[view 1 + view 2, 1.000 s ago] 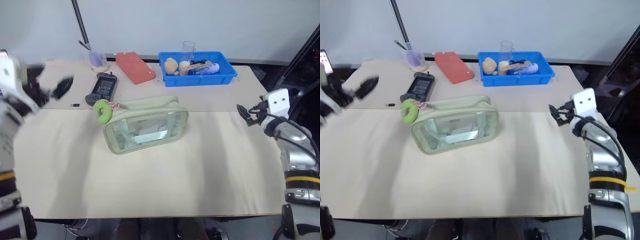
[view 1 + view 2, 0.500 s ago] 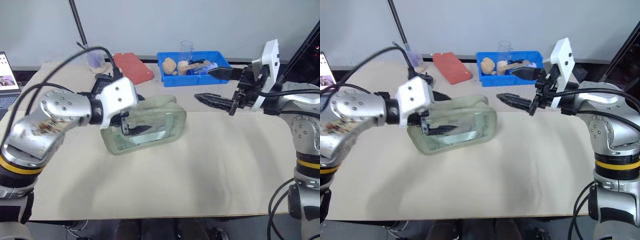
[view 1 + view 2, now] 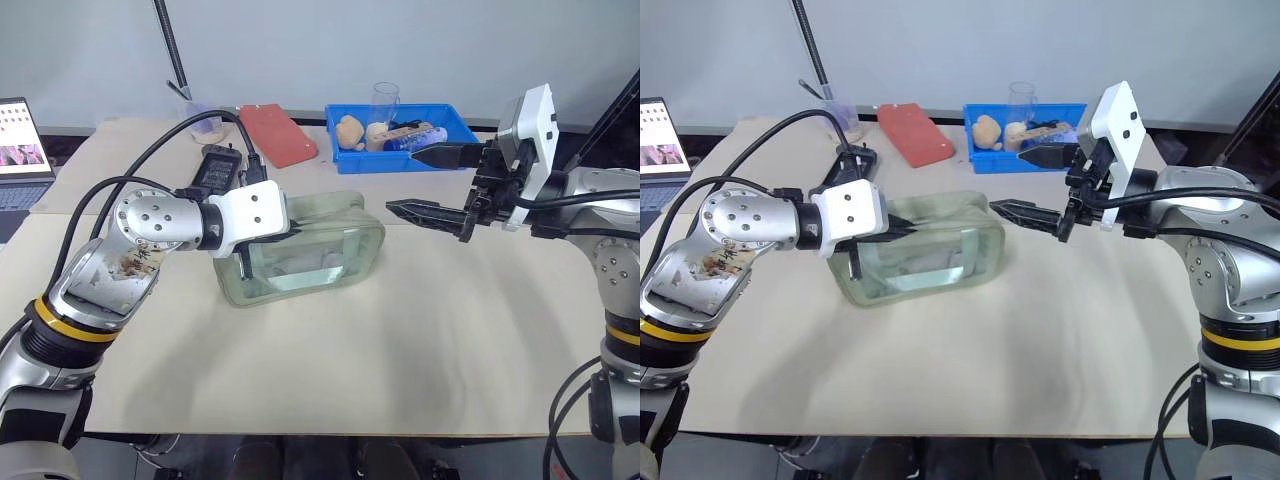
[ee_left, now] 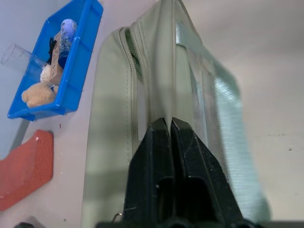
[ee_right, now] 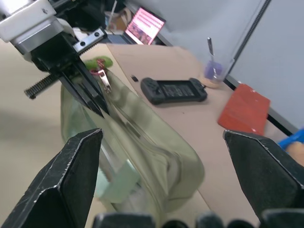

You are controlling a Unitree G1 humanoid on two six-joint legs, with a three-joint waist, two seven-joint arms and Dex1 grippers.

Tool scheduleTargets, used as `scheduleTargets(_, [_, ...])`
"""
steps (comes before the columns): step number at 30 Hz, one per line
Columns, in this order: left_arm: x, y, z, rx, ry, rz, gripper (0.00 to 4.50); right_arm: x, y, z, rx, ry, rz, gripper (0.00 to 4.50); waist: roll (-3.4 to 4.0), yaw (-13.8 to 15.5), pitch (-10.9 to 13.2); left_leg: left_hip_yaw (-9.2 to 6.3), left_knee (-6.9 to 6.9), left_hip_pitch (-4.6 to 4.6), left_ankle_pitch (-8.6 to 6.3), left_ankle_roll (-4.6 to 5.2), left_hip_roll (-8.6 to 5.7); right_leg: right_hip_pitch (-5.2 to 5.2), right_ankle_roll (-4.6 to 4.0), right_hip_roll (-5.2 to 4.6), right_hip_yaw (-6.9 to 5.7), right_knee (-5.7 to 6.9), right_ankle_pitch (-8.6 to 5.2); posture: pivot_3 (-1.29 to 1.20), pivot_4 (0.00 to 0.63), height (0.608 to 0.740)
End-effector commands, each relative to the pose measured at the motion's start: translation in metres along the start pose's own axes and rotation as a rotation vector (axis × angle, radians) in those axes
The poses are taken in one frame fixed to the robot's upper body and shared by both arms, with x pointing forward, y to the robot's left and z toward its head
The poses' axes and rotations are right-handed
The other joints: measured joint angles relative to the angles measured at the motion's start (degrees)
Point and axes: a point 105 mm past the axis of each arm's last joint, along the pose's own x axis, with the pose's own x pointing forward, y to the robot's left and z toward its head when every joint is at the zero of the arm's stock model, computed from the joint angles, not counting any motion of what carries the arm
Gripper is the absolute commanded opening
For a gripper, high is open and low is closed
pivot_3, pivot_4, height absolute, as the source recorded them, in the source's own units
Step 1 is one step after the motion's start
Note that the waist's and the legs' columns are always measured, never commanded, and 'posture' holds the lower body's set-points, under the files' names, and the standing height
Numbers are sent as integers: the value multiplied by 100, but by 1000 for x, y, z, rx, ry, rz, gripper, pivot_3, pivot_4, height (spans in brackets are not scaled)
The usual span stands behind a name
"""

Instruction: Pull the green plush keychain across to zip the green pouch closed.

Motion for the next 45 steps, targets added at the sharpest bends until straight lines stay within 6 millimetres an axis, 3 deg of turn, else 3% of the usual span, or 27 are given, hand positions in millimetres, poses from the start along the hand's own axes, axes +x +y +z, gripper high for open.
scheduleTargets(1, [1, 5, 19, 122, -91, -21, 33, -8, 1, 6, -46, 21, 8, 4500, 0, 19, 0, 0, 1, -1, 0, 0, -1, 1, 0, 0, 0, 0, 0, 0, 150, 740])
scheduleTargets(7, [-4, 0, 26, 249, -185, -137, 33, -17, 9, 2, -34, 77, 73, 4500, 0, 35, 0, 1, 4, -6, 0, 0, -1, -1, 0, -3, 0, -3, 0, 0, 150, 740])
scheduleTargets(16, [-1, -2, 18, 240, -209, -172, 33, -21, 22, -10, 3, 100, 117, 4500, 0, 17, 0, -1, 5, -4, -1, 2, 0, -1, 2, -1, 0, 1, 0, 0, 150, 740])
scheduleTargets(20, [-3, 4, 29, 203, -254, -141, 1421, -22, 28, -23, 0, 131, 114, 4500, 0, 29, 0, -2, 10, -7, -1, 2, -2, 1, 5, -2, 0, 0, 0, 0, 150, 740])
scheduleTargets(26, [-17, 15, 67, 129, -406, -125, 4340, -10, 25, -45, -56, 178, 56, 4500, 0, -4, 0, -4, 14, -8, -1, 2, -1, 0, 35, 1, 0, 3, 4, 0, 150, 740])
scheduleTargets(28, [-25, 8, 81, 78, -462, -185, 4445, -2, 23, -49, -54, 166, 43, 4500, 0, -23, 0, -6, 13, -7, -1, 2, -1, 0, 62, 1, 0, 4, -7, 0, 150, 740])
scheduleTargets(34, [-32, -10, 88, 14, -461, -277, 4500, 14, 23, -60, -57, 151, 56, 2609, 0, -28, 0, -14, 12, -3, 0, 3, 0, 0, 71, 10, 1, 15, -1, 0, 150, 740])
scheduleTargets(39, [-33, -13, 84, -16, -437, -266, 4500, 17, 22, -64, -57, 146, 61, 852, 0, -5, 0, -13, 15, -4, 0, 2, -2, 4, 67, 7, 1, 10, -4, 0, 150, 740])
scheduleTargets(41, [-38, -6, 75, -81, -402, -220, 4500, 17, 22, -63, -55, 139, 70, 181, 0, -11, 0, -13, 15, -4, 0, 3, -1, 4, 65, 7, 1, 9, -4, 0, 150, 740])
scheduleTargets(45, [-57, 22, 52, -239, -339, -65, 4500, 14, 23, -55, -66, 125, 77, 60, 0, -17, 0, -15, 14, -2, 0, 3, 1, 2, 68, 10, 1, 12, -3, 0, 150, 740])
